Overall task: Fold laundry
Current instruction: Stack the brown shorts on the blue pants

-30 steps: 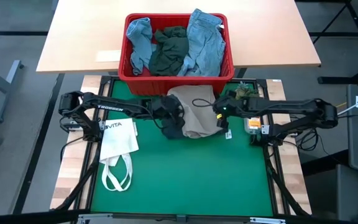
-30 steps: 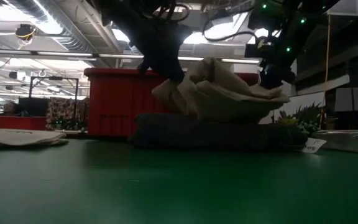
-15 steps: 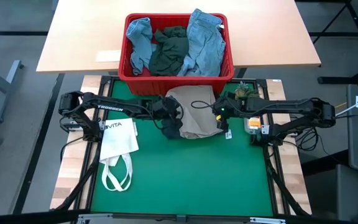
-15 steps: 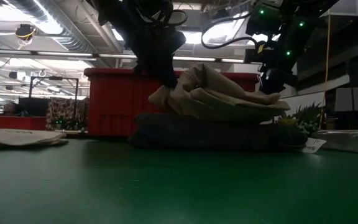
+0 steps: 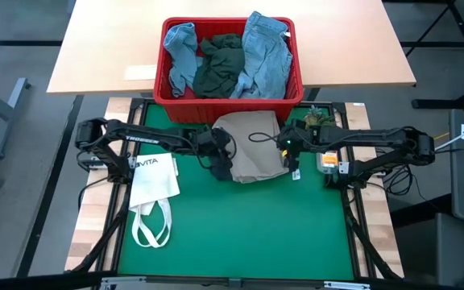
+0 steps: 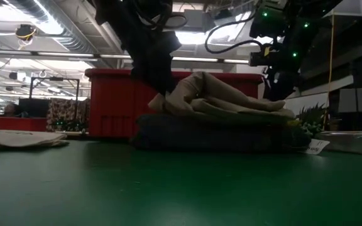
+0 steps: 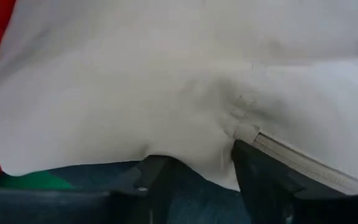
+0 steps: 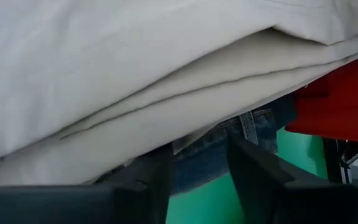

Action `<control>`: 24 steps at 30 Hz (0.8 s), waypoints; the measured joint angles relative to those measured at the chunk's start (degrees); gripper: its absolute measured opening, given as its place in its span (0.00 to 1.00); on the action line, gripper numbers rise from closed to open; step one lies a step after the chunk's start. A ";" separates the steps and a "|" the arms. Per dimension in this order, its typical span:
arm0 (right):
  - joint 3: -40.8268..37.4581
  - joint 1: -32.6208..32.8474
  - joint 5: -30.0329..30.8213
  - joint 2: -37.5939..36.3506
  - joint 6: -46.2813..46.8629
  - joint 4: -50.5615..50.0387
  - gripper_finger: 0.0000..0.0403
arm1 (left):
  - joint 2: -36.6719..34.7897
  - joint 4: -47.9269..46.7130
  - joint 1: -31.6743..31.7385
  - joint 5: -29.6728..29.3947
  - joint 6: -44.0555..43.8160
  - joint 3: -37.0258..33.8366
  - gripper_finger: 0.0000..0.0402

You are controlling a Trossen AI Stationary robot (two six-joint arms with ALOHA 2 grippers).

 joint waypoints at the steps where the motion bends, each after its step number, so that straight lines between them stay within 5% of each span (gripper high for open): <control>1: 0.67 0.00 -0.03 0.02 -0.82 -1.08 0.40 | -0.45 -0.07 0.00 0.05 1.02 -0.01 0.41; 13: 14.74 0.00 1.39 0.00 -7.18 -9.04 0.46 | -7.52 -3.33 -0.32 -0.12 7.26 -0.03 0.48; 24: 15.80 0.04 1.35 2.75 -8.90 -2.45 0.46 | -7.41 6.42 -3.40 -0.11 6.82 0.05 0.47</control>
